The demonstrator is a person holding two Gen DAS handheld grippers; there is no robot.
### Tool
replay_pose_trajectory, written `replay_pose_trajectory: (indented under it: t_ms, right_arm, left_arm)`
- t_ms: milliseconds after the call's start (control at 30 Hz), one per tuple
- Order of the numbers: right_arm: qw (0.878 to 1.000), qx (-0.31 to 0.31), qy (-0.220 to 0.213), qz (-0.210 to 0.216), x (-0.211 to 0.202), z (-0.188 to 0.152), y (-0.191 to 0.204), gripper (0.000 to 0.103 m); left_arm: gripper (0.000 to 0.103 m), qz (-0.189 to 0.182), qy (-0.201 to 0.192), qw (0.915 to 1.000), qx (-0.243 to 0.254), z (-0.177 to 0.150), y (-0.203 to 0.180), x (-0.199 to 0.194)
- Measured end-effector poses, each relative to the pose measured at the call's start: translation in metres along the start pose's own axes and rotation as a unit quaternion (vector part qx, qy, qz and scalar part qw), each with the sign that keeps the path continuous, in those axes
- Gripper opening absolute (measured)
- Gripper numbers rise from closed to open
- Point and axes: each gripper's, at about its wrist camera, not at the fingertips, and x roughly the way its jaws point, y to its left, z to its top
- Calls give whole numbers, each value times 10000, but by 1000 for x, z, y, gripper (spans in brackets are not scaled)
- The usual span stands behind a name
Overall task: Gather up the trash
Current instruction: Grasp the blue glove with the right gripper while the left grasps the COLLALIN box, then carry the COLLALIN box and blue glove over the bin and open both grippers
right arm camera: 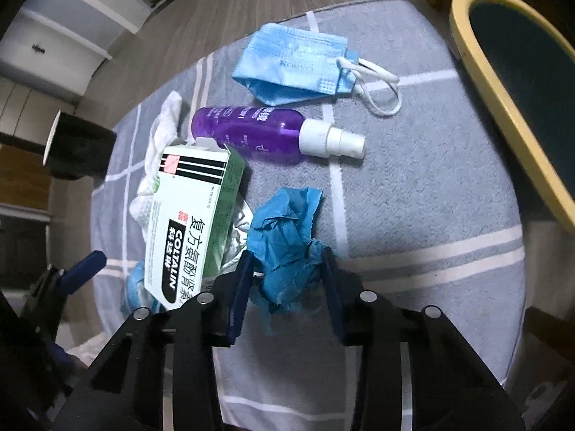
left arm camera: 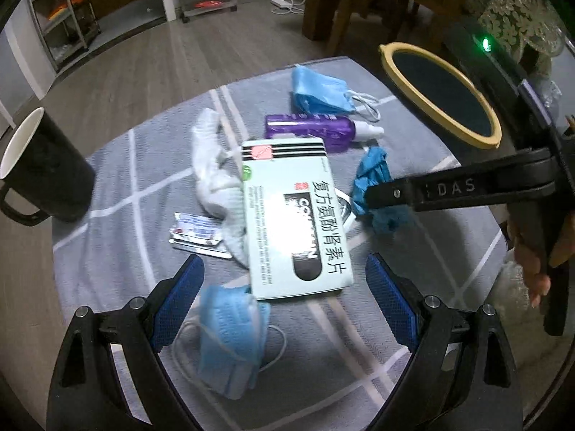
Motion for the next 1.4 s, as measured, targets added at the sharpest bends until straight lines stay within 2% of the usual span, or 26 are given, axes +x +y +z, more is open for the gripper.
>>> replay_pose_trajectory:
  t_ms: [33, 300, 467, 600, 733, 833, 967, 1267, 1400]
  right_arm:
    - [10000, 21, -52, 3, -3, 0, 0, 33]
    - [9972, 201, -717, 92, -42, 8, -3, 33]
    - [9967, 291, -741, 130, -45, 9, -10, 33]
    - [9966, 288, -745, 200, -47, 13, -9, 33]
    - [9964, 280, -775, 222, -46, 15, -8, 33]
    - [9964, 249, -781, 227, -47, 15, -8, 33]
    - [9963, 239, -798, 216, -48, 16, -8, 33]
    - [9941, 351, -984, 307, -65, 17, -12, 33]
    - [9897, 398, -1304, 435, -90, 18, -17, 33]
  left_arm:
    - [90, -1, 18, 10000, 15, 0, -1, 1]
    - [90, -50, 30, 9999, -151, 8, -8, 16]
    - [90, 14, 89, 9999, -90, 9, -13, 28]
    - [89, 130, 44, 9996, -233, 11, -8, 33]
    - [81, 76, 82, 9990, -428, 13, -3, 40]
    - [76, 167, 263, 9990, -324, 11, -6, 49]
    - [71, 185, 249, 9994, -126, 11, -11, 49]
    - [71, 245, -360, 9990, 107, 11, -26, -3]
    - [71, 390, -699, 9963, 301, 9, -37, -28]
